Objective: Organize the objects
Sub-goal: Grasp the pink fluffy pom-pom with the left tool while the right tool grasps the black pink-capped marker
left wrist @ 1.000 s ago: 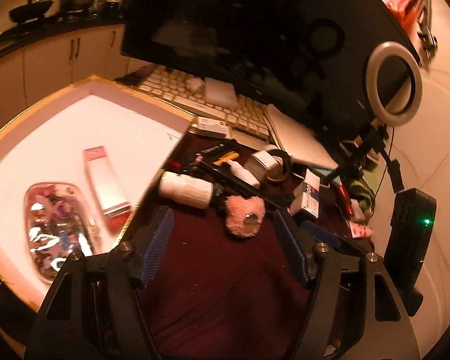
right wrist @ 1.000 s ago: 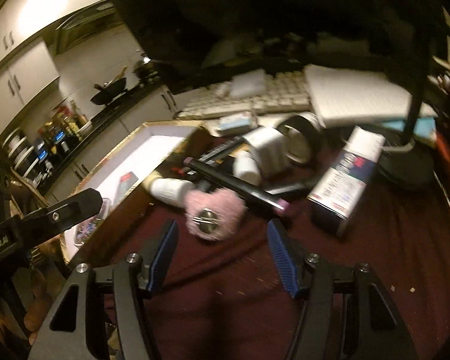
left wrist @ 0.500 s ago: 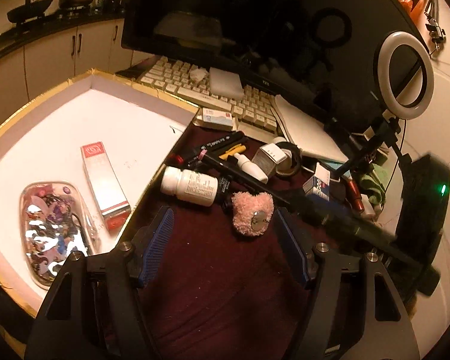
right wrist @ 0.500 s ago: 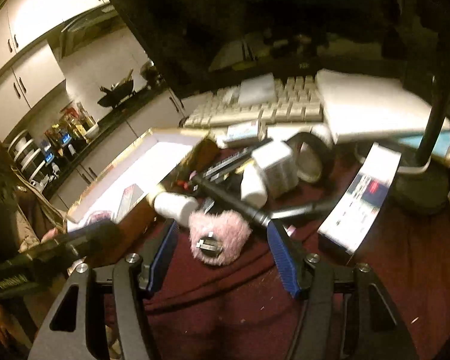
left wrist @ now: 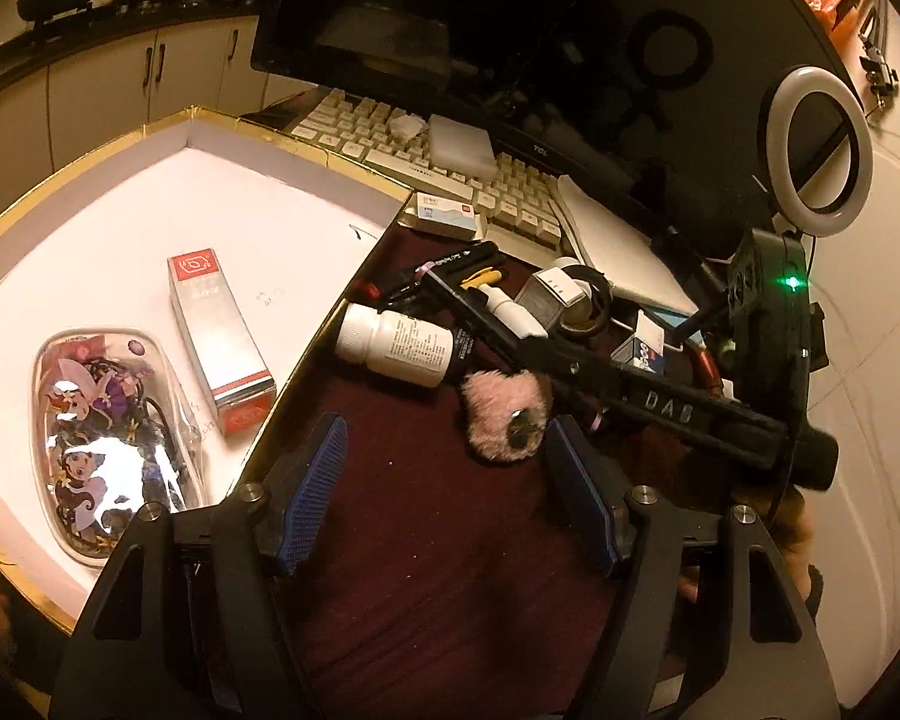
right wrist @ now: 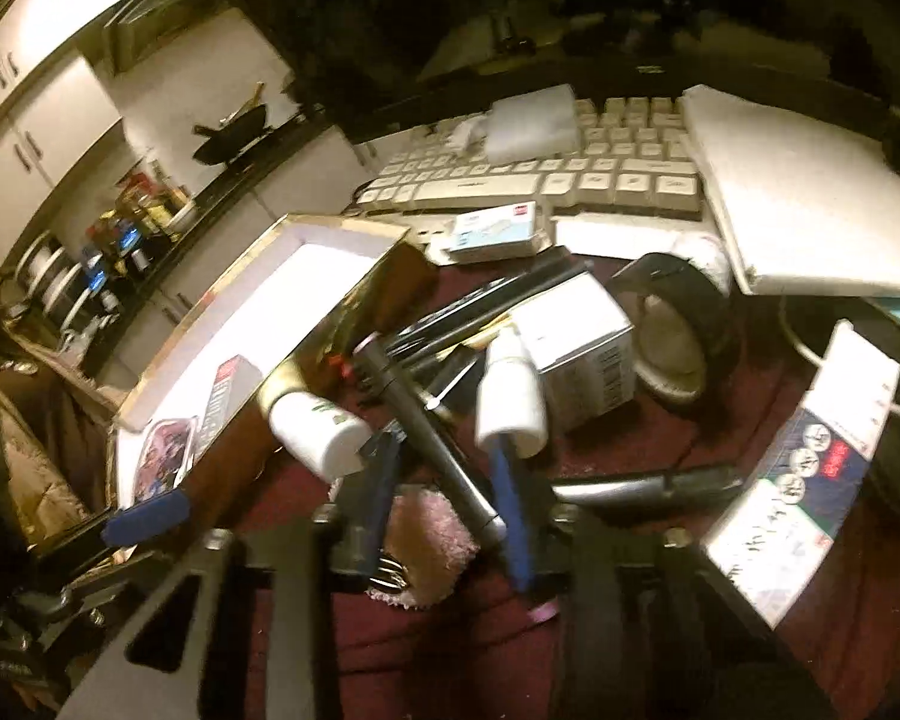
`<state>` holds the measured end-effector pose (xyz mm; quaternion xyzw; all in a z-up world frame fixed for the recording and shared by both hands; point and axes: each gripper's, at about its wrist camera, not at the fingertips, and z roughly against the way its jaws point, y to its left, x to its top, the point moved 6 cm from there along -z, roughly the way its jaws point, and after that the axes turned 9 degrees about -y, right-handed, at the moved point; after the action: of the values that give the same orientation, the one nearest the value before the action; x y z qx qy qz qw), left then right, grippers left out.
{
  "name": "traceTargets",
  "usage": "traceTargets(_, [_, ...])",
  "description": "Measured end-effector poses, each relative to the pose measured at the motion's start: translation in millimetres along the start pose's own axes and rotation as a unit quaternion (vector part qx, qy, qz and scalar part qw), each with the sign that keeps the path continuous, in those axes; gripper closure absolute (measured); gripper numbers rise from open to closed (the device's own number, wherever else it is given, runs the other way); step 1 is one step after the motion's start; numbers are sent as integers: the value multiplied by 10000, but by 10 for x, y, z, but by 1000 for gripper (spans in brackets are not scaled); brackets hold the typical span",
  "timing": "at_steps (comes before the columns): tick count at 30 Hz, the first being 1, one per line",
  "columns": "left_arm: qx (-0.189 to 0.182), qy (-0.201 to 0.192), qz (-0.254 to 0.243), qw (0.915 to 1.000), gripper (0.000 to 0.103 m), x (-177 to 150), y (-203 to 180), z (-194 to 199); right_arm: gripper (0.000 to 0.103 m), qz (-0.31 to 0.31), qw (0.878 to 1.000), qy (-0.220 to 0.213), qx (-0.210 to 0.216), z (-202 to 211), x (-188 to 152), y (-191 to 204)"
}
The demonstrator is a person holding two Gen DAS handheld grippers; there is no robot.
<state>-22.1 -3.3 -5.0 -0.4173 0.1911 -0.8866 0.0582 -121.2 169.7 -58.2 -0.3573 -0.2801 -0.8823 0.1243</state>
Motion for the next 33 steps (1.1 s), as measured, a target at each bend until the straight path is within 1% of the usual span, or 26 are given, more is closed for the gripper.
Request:
traceTargets(1, [-14, -1, -6, 10000, 33, -5, -3, 3, 86, 59, 10000, 26, -46, 2, -19, 8])
traceTargets(4, [-73, 59, -49, 9999, 33, -19, -29, -18, 87, 260, 9995, 28, -172, 60, -88, 37])
traceTargets(6, [-85, 124, -86, 9998, 33, -41, -48, -49, 88, 382, 9986, -16, -357, 148, -151, 34])
traceTargets(9, [-97, 277, -114, 9995, 33, -84, -86, -129, 90, 269, 9980, -116, -557, 308, -260, -51])
traceTargets(14, [-276, 529, -262, 9979, 33, -132, -263, -324, 90, -133, 9980, -281, -551, 519, -444, -202])
traceTargets(16, [-314, 658, -355, 9967, 33, -159, -344, -408, 90, -150, 9976, -328, -583, 564, -484, -209])
traceTargets(20, [-549, 971, -314, 9933, 33, -256, -444, -503, 90, -82, 9972, -382, -637, 602, -528, -194])
traceTargets(22, [-671, 1052, -408, 9913, 33, -310, -503, -494, 90, -33, 9971, -387, -651, 625, -548, -185])
traceTargets(27, [-742, 1052, -633, 9897, 34, -399, -635, -497, 89, -21, 9977, -406, -539, 689, -595, -223])
traceTargets(29, [-774, 1080, -654, 9890, 40, -418, -666, -539, 89, 14, 9980, -402, -481, 704, -608, -225])
traceTargets(32, [-863, 1241, -752, 9856, 55, -485, -718, -595, 89, 8, 9982, -413, -427, 735, -618, -239])
traceTargets(33, [-833, 1266, -808, 9851, 69, -510, -727, -612, 89, 3, 9983, -412, -416, 746, -621, -248])
